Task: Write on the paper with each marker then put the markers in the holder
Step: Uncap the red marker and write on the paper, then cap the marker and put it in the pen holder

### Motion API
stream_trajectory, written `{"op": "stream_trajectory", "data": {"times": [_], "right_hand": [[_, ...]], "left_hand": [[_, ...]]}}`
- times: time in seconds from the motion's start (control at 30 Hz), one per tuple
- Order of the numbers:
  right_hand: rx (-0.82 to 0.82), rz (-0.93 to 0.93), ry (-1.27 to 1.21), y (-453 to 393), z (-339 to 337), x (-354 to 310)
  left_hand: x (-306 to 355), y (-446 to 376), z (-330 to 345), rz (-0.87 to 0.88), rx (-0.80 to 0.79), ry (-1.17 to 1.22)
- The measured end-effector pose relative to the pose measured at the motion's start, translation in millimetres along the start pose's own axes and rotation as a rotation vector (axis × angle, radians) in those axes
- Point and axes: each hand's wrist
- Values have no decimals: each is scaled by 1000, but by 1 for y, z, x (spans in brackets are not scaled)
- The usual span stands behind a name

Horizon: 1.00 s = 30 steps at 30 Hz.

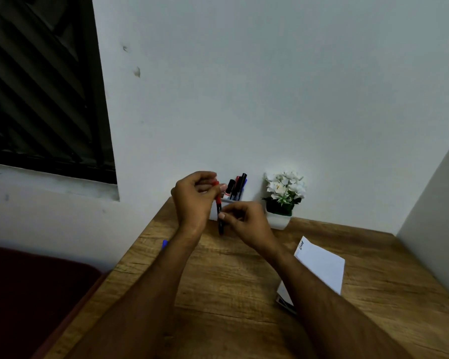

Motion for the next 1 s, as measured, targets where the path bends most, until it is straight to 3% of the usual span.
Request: {"op": "stream_trajectory", "data": {"times": [0.13, 0.37, 0.57, 0.67, 0.77, 1.0], "right_hand": [[109, -21, 133, -30, 7, -7], [281, -20, 145, -75, 13, -11], [262, 61, 217, -95, 25, -3], [258, 83, 292, -93, 30, 0], [292, 99, 283, -85, 30, 2], [284, 138, 202, -51, 28, 2]], "left_hand": [[-14, -24, 2, -44, -23, -21], [-24, -62, 12, 102, -143, -215], [-41, -81, 19, 103, -163, -274], [-59, -77, 17, 11, -185, -322], [-71, -72, 12, -82, -134, -354], [-56, -47, 0, -70, -61, -496]]}}
Point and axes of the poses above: each hand's wrist, its own y-axis away from the middle knuckle, its own z-axis out of the palm, x = y × z, and after that the axes turned 15 degrees about y, right-handed
